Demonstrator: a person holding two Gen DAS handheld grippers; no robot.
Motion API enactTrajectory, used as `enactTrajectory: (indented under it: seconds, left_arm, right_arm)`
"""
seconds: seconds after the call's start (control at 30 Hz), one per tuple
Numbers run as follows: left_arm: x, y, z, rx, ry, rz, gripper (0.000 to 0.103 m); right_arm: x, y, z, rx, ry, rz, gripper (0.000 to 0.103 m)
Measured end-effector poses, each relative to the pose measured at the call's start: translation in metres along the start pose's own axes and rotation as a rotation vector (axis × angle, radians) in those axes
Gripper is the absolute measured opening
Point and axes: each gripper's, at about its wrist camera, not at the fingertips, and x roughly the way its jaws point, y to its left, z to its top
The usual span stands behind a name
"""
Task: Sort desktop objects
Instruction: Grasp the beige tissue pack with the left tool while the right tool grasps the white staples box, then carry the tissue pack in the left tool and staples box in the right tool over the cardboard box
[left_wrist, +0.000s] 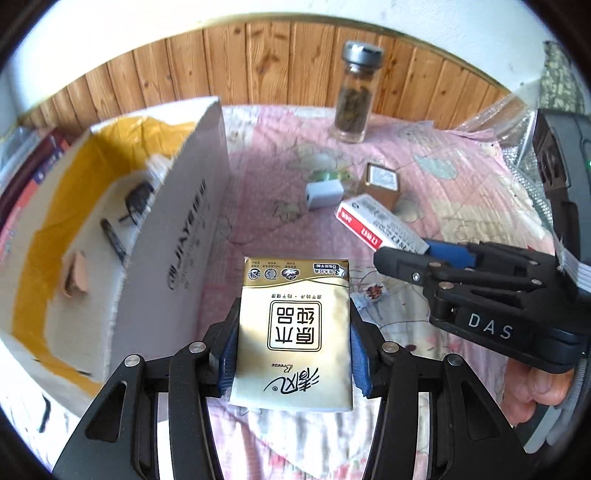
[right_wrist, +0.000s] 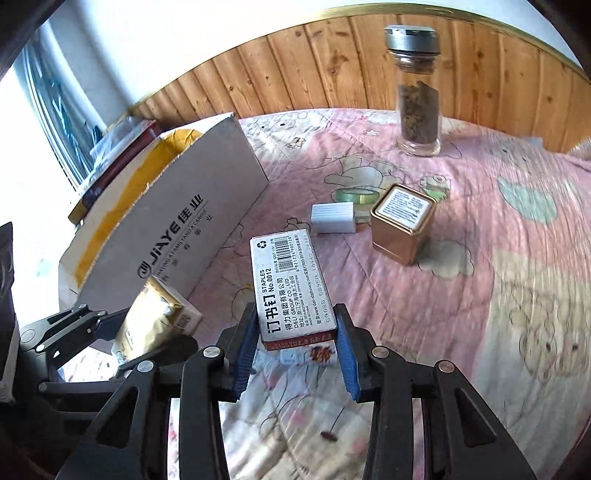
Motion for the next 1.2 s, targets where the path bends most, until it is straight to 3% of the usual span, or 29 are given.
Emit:
enactTrajectory:
  seconds: [0.23, 0.43, 0.63, 0.73, 0.83, 1.2]
  left_arm:
    - [-0.034, -0.003, 0.01, 0.065, 0.002, 0.023, 0.051]
    - [-0.052, 0.006, 0.015, 0.109, -0.01, -0.005, 0.051]
    - [-0.036, 0.043, 0.008, 0.036, -0.024, -0.049, 0.051]
    - [-0.025, 0.061, 0.006, -0.034, 0.017, -0.097, 0.051]
    - [-0.038, 0.062, 0.012, 0.007, -0.055, -0.067, 0.051]
    - [-0.061, 0.107, 0.044, -0.081, -0.137, -0.093, 0.051]
  right_arm:
    - [-0.036, 0.003, -0.009, 0.067, -0.047, 0.009, 0.041]
    - [-0.051, 0.014, -0.004, 0.105, -0.077, 0.003, 0.041]
    - [-0.042, 0.034, -0.003, 0.051, -0.065, -0.037, 0.041]
    - [-0.038, 0.045, -0.002, 0.032, -0.062, -0.046, 0.041]
    - [-0.035, 0.062, 0.001, -0.017, -0.07, -0.06, 0.041]
    - [-0.035, 0.108, 0.005, -0.134, -0.102, -0.152, 0.041]
